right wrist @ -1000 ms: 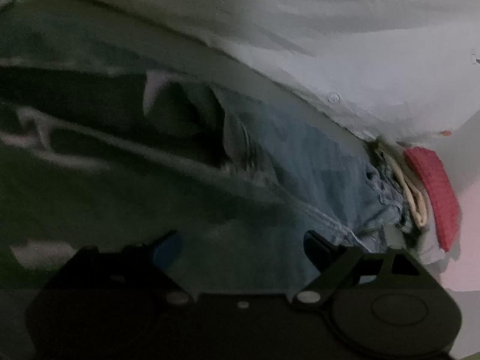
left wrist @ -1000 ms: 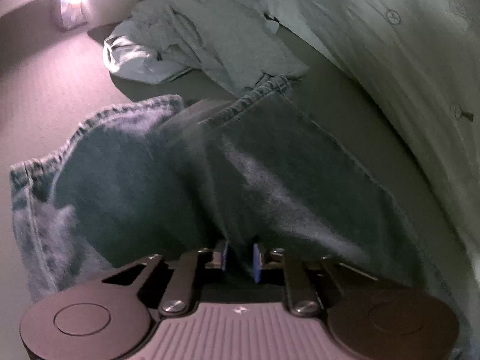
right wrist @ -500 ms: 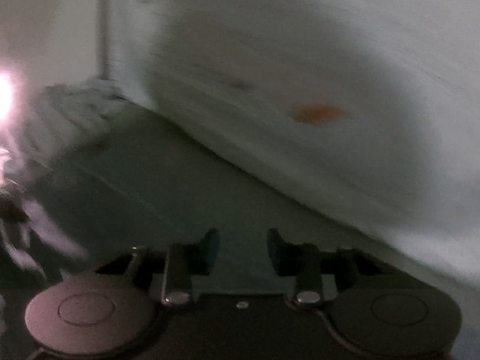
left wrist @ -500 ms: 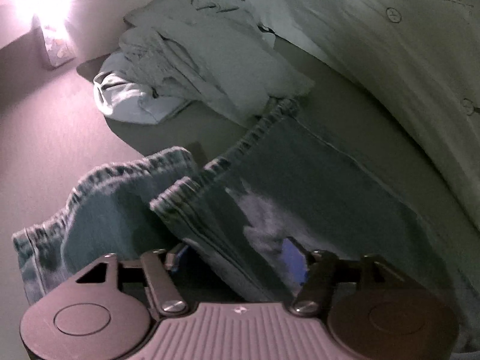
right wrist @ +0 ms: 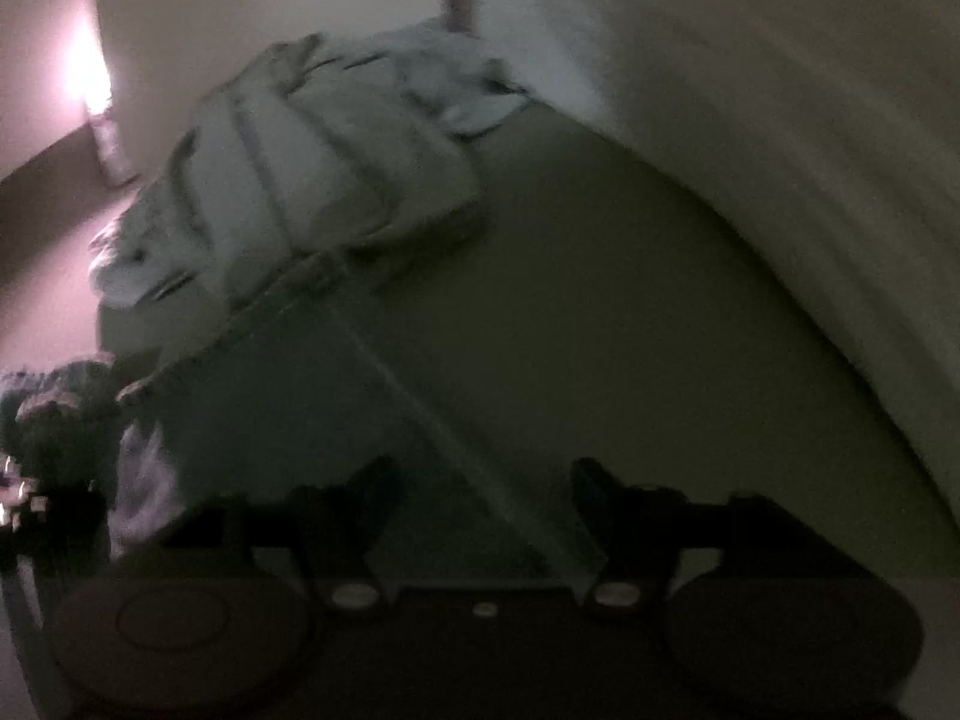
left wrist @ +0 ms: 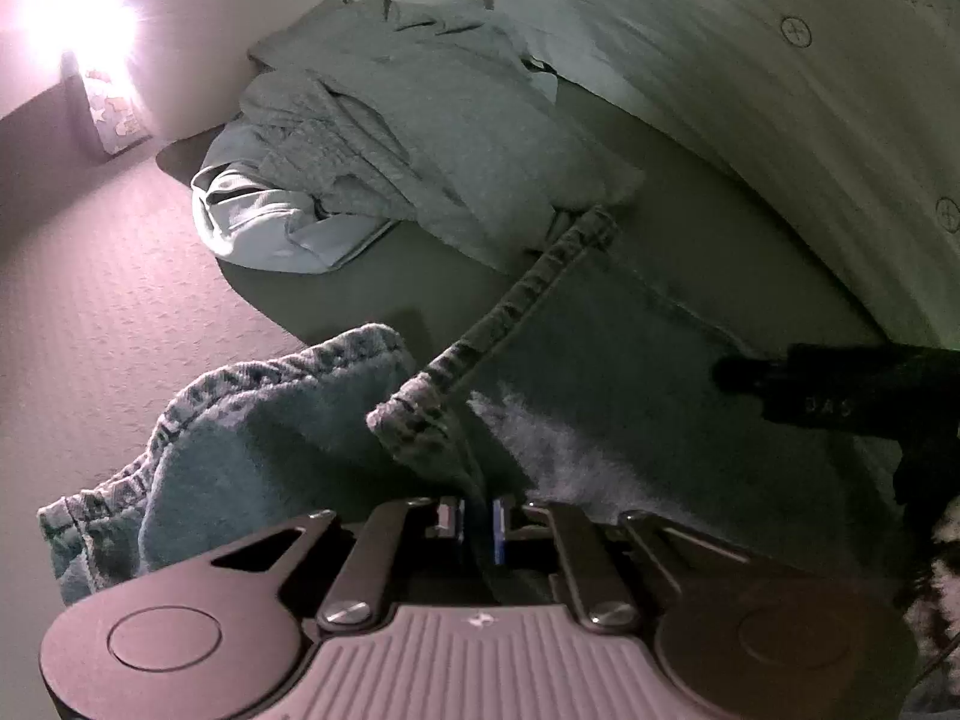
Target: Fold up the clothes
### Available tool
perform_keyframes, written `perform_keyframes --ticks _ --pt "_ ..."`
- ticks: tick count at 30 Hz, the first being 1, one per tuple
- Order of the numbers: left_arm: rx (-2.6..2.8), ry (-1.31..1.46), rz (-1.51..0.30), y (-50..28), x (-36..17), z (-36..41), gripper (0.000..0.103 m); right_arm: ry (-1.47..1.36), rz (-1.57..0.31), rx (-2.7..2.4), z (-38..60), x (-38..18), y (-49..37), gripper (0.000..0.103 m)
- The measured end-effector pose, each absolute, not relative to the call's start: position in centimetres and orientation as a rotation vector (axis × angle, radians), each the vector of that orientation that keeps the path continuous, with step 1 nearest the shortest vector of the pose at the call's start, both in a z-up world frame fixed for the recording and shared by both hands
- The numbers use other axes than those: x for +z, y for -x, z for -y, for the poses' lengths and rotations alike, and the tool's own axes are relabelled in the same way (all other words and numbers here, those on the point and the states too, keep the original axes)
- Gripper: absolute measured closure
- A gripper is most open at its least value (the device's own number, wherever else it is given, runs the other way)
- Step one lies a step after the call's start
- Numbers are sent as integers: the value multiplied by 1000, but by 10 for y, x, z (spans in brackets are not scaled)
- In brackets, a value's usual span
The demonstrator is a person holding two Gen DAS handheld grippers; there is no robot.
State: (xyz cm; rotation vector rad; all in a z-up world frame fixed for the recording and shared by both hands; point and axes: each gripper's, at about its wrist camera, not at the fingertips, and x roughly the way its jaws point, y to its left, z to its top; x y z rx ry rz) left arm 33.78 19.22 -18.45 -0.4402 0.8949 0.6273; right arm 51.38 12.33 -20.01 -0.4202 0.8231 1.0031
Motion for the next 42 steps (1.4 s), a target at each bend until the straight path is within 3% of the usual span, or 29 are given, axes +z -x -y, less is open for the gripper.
perform_keyframes --ticks 1,2,8,13,15,18,20,22,24,26,35,36,39,42 --pt "616 409 -889 -340 -181 -190 95 419 -810 1019 -122 -199 -513 89" --pt "606 355 -876 -344 -174 -185 96 430 -801 1006 -120 -197 -513 98" --pt "626 205 -639 -362 -109 -162 98 156 -661 869 -77 -121 -531 100" --pt "597 106 -442 -382 -69 -162 97 164 -483 820 -81 -65 -558 99" --pt "642 44 -465 -403 -90 -170 91 237 -476 775 -99 -77 -566 94" --pt "751 19 -642 -442 -150 -195 76 338 -537 688 -127 -111 -581 69" --pt "751 64 -813 -458 -182 -215 75 305 -611 643 -126 -121 -581 63" --pt "717 166 -797 -442 -177 -224 74 214 -634 664 -105 -116 -565 43" --pt "672 198 -727 -420 -162 -222 42 185 -624 723 -72 -111 -534 31" --pt "647 170 -708 -404 -151 -214 34 209 -631 709 -36 -114 -499 30" --pt "592 223 -891 -350 -157 -179 32 208 -988 213 184 -166 -354 31" --pt "602 241 -896 -340 -155 -175 29 188 -1008 153 209 -167 -338 31" --pt "609 313 -897 -309 -150 -172 17 104 -1039 -36 281 -167 -289 23" --pt "628 361 -926 -278 -150 -175 17 -17 -1013 -226 342 -169 -248 18"
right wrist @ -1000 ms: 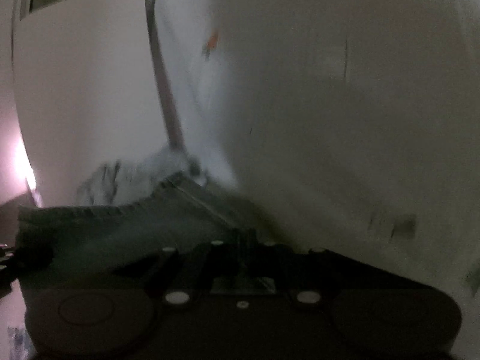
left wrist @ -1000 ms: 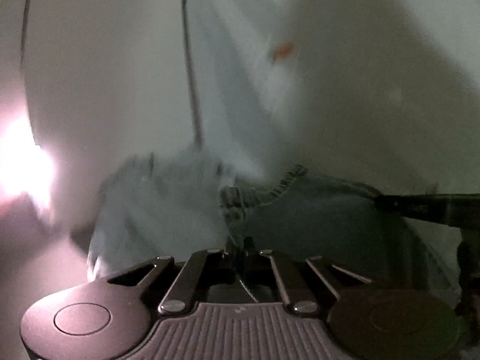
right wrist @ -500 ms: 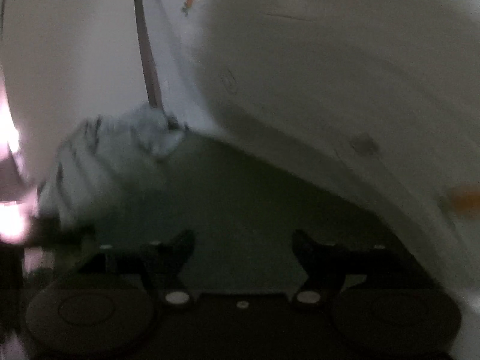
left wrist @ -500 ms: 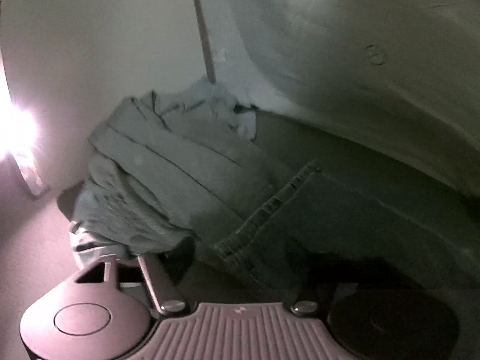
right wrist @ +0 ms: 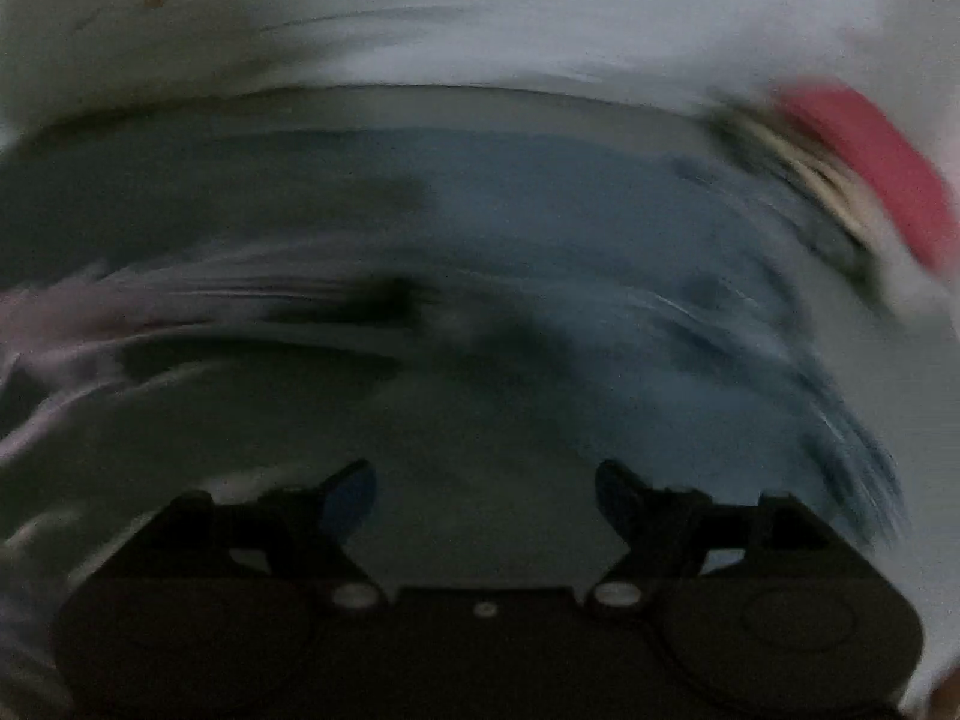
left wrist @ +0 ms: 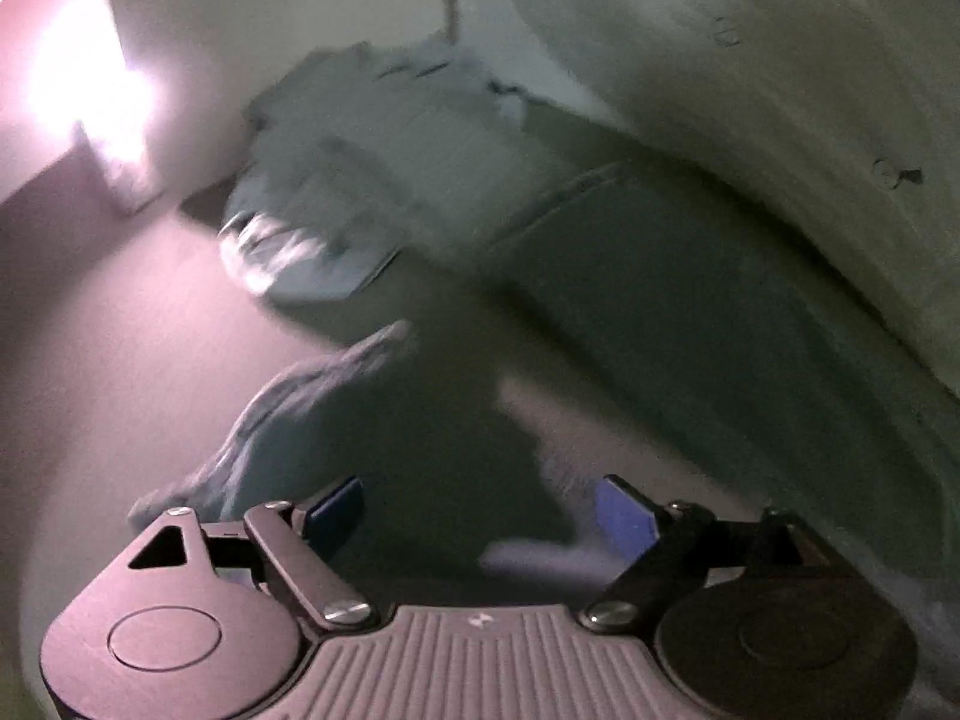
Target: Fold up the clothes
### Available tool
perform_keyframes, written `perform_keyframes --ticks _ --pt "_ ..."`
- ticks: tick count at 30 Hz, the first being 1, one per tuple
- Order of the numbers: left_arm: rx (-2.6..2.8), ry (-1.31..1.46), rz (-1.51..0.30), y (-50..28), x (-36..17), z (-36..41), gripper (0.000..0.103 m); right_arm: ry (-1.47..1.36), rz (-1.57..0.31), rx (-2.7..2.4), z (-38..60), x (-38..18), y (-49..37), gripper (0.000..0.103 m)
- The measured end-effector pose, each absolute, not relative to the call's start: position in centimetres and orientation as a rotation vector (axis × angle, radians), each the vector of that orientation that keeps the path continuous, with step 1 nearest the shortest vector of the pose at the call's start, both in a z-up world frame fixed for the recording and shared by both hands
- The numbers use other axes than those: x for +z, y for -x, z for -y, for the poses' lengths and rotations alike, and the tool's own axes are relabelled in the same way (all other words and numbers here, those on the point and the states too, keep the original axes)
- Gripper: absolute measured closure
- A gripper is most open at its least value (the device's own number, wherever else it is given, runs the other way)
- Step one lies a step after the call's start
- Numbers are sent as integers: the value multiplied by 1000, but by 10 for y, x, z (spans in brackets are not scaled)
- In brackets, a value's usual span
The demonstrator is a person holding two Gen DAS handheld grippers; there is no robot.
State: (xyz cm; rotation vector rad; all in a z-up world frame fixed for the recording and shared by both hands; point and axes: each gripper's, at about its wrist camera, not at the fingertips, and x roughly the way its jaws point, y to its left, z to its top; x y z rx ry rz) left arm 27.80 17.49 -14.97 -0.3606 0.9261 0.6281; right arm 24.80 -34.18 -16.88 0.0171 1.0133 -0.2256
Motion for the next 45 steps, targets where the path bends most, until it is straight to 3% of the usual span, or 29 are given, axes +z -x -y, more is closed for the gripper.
perform_keyframes --ticks 9,16,19,21,22,23,24,25,26,27,28,35,39,41,43,45 --pt "818 461 -921 -192 -162 -195 14 -456 -894 -653 451 -199 -177 15" --pt "882 577 -897 -185 -186 -229 11 -554 -868 -724 489 -216 -172 15" --pt "913 595 -886 -194 -183 -239 27 -550 -856 -728 495 -220 -178 14" --pt "957 604 -879 -198 -181 -246 51 -547 -839 -727 498 -222 -180 14" --pt "979 609 -877 -199 -179 -249 60 -547 -826 -725 498 -222 -179 21" --pt "1001 615 -876 -199 -178 -253 78 -552 -807 -725 498 -222 -179 27" --pt "1009 636 -870 -198 -178 -256 80 -555 -794 -731 499 -223 -179 33" --pt "1009 665 -860 -196 -177 -258 85 -549 -784 -741 498 -223 -180 49" --pt "1003 704 -846 -192 -175 -261 95 -540 -777 -738 497 -221 -180 54" --pt "995 737 -834 -189 -173 -263 98 -520 -766 -735 495 -217 -179 82" --pt "997 754 -824 -186 -169 -264 99 -502 -754 -734 493 -213 -178 96" --pt "956 845 -675 -127 -106 -248 99 -503 -614 -702 499 -164 -140 96" --pt "1038 839 -805 -111 -153 -255 98 -460 -760 -722 502 -194 -149 90" --pt "1043 877 -796 -103 -173 -258 93 -520 -797 -743 508 -205 -150 79" --pt "1019 833 -785 -103 -167 -255 92 -578 -773 -762 515 -203 -146 54" --pt "990 801 -796 -106 -166 -253 75 -638 -745 -763 522 -202 -142 43"
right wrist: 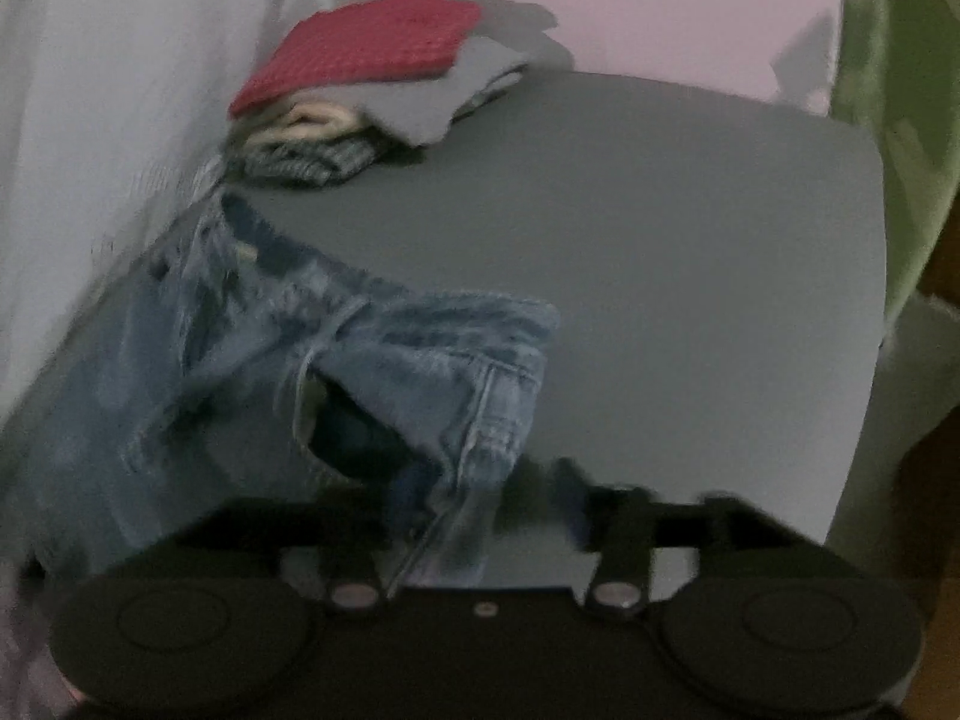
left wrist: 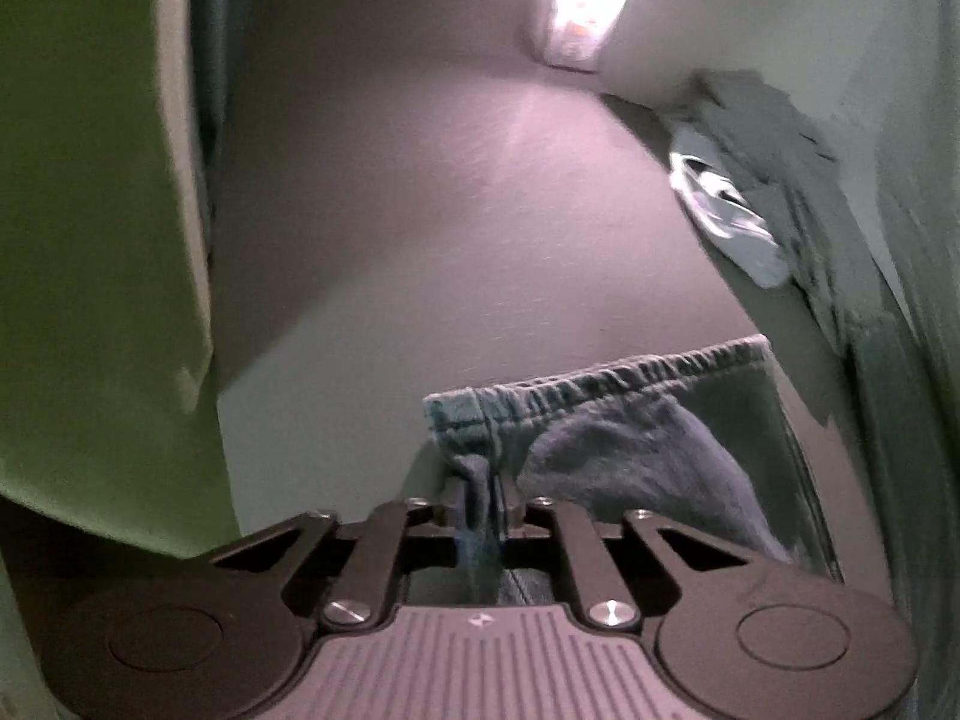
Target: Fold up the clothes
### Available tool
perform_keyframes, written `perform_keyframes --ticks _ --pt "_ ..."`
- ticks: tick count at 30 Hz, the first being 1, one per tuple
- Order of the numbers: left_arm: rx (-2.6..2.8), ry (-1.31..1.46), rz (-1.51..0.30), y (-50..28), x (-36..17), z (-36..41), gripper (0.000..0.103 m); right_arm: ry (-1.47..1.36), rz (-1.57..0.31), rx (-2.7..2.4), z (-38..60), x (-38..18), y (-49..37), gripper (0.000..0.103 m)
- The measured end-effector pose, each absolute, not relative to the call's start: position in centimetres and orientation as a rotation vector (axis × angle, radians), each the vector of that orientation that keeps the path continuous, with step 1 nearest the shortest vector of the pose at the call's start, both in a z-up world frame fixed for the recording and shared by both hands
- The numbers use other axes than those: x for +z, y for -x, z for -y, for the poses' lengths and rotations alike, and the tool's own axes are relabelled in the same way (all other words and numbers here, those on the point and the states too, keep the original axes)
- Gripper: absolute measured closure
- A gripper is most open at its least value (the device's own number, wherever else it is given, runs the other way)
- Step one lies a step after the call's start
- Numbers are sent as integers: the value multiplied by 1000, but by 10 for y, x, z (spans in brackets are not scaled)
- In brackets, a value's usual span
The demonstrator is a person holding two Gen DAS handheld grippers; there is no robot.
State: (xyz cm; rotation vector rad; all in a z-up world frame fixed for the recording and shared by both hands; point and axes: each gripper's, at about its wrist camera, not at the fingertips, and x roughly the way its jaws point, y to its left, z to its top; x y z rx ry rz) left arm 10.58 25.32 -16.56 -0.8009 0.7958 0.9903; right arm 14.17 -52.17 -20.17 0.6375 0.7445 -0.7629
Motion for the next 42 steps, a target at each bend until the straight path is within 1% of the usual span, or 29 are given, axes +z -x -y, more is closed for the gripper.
perform_keyframes --ticks 3,4,6,7,11,12,13,14,15,16,18,20,23,25,28,31,33,37,42 --pt "949 762 -812 -110 -169 -250 67 -726 -736 -744 531 -205 -137 42" --pt "940 756 -810 -110 -169 -249 64 -745 -734 -741 531 -206 -135 40" --pt "926 754 -801 -112 -169 -246 55 -769 -724 -730 531 -210 -133 35" --pt "928 747 -801 -114 -169 -243 54 -778 -719 -724 530 -212 -132 33" --pt "981 690 -849 -126 -168 -236 56 -801 -700 -719 529 -217 -133 29" --pt "1012 670 -867 -131 -168 -234 68 -829 -681 -707 529 -218 -132 32" --pt "1037 662 -876 -135 -167 -233 76 -885 -642 -681 531 -220 -129 55" --pt "1054 665 -877 -137 -166 -233 83 -942 -611 -662 533 -222 -127 66" --pt "1071 667 -878 -139 -165 -234 99 -983 -594 -669 534 -225 -126 74" --pt "1073 694 -871 -139 -163 -235 100 -995 -579 -691 535 -226 -126 91" --pt "1061 795 -839 -140 -155 -244 100 -1006 -560 -708 536 -223 -125 95" --pt "1048 895 -783 -137 -141 -252 100 -1001 -536 -693 535 -211 -125 96" --pt "983 1038 -653 -129 -115 -257 100 -1003 -474 -635 534 -190 -122 96" --pt "975 1063 -613 -123 -102 -256 100 -1008 -460 -630 535 -187 -120 96" --pt "959 1073 -605 -117 -97 -252 100 -1026 -501 -670 537 -196 -119 96" --pt "894 1075 -587 -124 -88 -251 100 -1213 -449 -686 544 -201 -112 97" --pt "873 1039 -577 -143 -78 -252 100 -1267 -424 -688 549 -195 -120 97" --pt "791 1011 -544 -195 -68 -246 100 -1173 -397 -630 557 -160 -167 98" --pt "686 973 -528 -308 -59 -238 100 -1059 -385 -557 567 -124 -260 98"
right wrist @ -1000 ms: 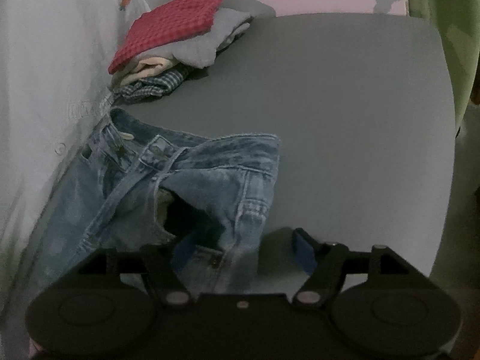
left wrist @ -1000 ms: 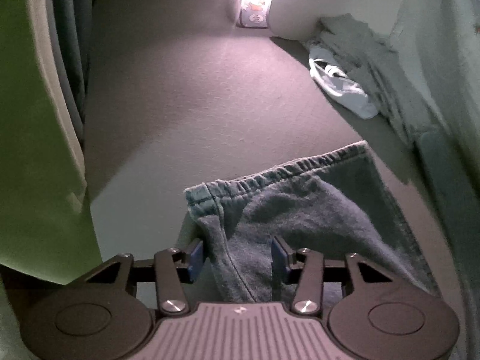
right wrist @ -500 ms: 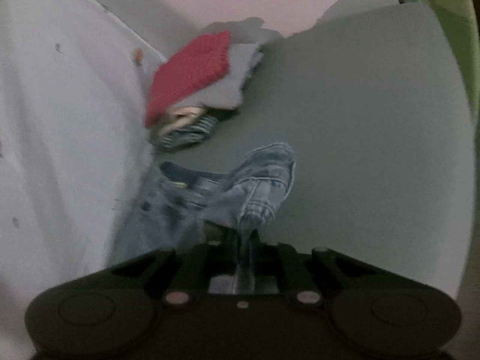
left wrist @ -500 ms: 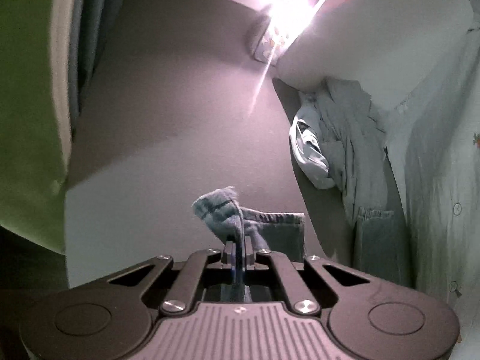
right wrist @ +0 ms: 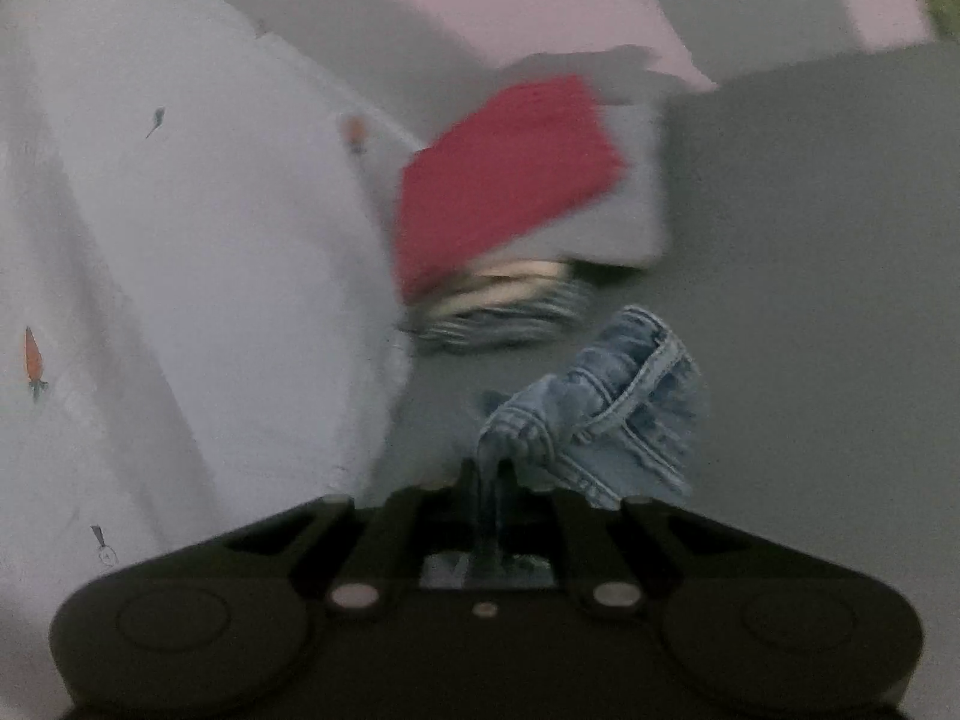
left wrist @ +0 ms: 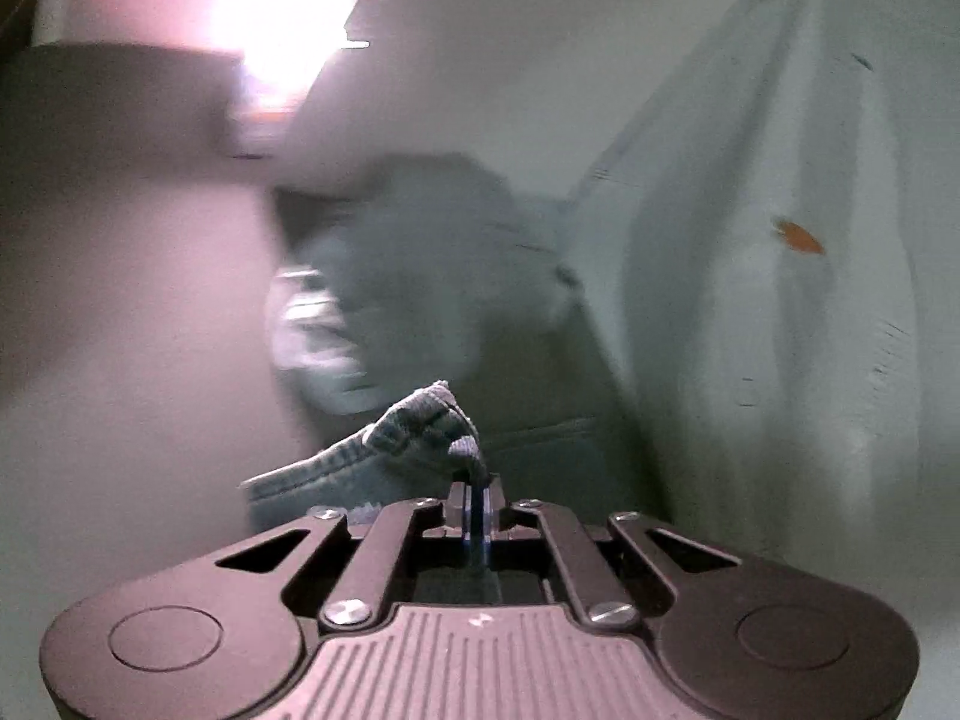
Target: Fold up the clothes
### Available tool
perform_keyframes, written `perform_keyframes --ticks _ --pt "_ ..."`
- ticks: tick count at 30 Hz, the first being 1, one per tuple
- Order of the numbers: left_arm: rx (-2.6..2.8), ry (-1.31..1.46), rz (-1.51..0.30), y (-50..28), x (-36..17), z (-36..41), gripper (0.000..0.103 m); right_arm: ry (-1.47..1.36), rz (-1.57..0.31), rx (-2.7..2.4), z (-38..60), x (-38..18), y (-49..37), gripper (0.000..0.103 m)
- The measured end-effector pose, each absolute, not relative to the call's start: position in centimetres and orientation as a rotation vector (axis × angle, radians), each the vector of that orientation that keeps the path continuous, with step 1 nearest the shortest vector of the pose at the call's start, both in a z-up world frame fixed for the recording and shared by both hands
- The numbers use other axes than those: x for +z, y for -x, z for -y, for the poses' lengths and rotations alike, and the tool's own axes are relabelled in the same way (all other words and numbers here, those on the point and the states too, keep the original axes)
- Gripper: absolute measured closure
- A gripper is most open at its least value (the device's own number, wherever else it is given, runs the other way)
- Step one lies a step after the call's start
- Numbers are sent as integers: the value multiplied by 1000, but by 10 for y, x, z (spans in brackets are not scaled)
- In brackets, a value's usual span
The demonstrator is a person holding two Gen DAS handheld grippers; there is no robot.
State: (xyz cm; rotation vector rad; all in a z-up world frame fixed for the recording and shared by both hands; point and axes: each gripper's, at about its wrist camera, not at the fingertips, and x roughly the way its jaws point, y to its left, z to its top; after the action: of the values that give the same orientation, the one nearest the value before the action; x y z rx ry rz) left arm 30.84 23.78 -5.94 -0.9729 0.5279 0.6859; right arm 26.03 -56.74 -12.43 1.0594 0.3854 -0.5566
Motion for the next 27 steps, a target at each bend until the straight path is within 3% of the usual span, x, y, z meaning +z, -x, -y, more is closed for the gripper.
perform_keyframes --ticks 4,5,6,7,8,9,11,13,15,16,25,27 --pt "669 997 -557 -423 -68 -236 99 -997 -421 -548 576 -121 -372 96" --pt "673 971 -578 -456 -74 -234 95 -977 -437 -550 577 -123 -399 94" --pt "682 930 -603 -487 -80 -231 88 -959 -459 -550 577 -127 -426 87" --pt "699 855 -638 -519 -87 -224 81 -942 -489 -551 577 -132 -451 66" --pt "710 745 -685 -549 -95 -216 65 -923 -519 -565 575 -134 -469 56" --pt "710 661 -728 -567 -104 -209 55 -899 -542 -577 573 -136 -485 49" --pt "702 535 -802 -592 -121 -196 54 -805 -532 -558 555 -131 -495 48" --pt "654 476 -809 -588 -132 -185 51 -682 -525 -517 532 -126 -492 38" --pt "614 426 -810 -568 -142 -173 36 -530 -534 -471 503 -126 -476 25" --pt "601 395 -818 -556 -146 -168 35 -443 -550 -459 487 -129 -466 20" --pt "471 147 -899 -463 -175 -114 32 -20 -720 -357 353 -176 -366 8" --pt "415 130 -902 -447 -175 -97 22 30 -728 -308 330 -185 -354 7"
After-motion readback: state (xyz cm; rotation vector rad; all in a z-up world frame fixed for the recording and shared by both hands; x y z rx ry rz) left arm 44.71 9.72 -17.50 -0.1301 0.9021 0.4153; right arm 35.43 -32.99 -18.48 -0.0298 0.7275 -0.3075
